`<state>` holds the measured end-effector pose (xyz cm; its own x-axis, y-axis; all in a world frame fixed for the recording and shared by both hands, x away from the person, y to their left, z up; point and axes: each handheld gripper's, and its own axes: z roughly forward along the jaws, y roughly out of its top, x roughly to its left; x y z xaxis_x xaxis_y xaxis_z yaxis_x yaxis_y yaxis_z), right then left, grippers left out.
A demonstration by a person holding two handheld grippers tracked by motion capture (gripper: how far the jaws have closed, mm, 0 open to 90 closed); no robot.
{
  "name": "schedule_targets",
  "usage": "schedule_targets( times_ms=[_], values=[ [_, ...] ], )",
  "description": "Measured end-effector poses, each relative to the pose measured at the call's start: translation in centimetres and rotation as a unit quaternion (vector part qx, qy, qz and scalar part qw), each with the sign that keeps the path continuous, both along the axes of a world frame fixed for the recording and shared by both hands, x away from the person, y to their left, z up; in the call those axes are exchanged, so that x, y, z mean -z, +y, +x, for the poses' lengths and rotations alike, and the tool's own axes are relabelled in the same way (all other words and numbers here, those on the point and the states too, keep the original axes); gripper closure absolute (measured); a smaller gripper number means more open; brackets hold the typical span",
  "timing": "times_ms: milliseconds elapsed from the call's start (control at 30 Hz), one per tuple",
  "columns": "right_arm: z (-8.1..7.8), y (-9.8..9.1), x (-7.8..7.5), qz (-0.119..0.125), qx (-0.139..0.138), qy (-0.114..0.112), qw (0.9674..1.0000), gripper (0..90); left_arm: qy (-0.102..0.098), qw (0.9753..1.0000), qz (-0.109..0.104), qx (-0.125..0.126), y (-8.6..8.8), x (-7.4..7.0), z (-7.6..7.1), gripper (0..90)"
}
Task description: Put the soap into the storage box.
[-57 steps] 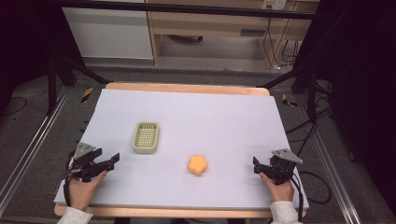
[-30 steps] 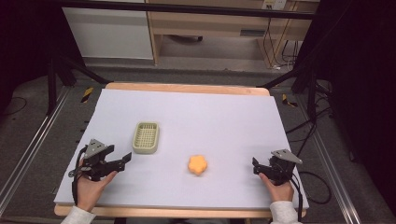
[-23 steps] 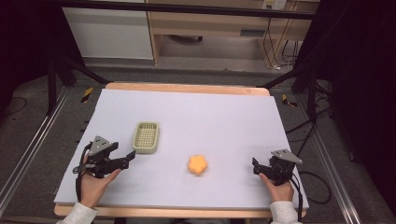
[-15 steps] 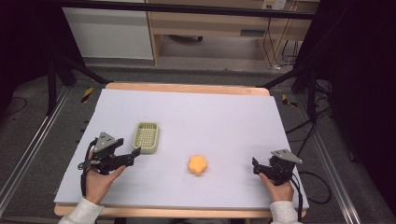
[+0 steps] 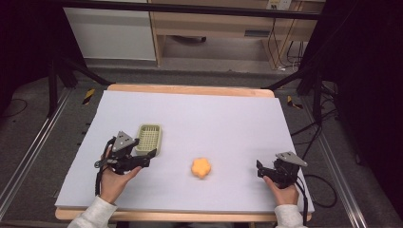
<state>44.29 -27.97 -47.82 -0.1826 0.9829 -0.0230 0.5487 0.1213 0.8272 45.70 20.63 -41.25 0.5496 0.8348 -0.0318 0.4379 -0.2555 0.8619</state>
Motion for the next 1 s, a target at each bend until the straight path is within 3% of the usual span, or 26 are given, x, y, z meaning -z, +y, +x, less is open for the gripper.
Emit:
schedule_targets(
  times_ms=[200,667,1000],
  values=[
    [0.0,0.0,0.0,-0.002,0.000,0.002,1.0000,4.9,0.001,0.9999,0.007,0.013,-1.0,0.1,0.2,22.8],
    [0.0,0.1,0.0,-0.001,0.000,0.001,1.0000,4.9,0.002,0.9992,0.000,0.040,-4.0,-0.2,0.7,22.9],
    [0.0,0.2,0.0,0.000,-0.003,0.001,1.0000,4.9,0.013,0.9977,0.013,0.065,-6.3,0.1,1.0,22.9]
  ],
)
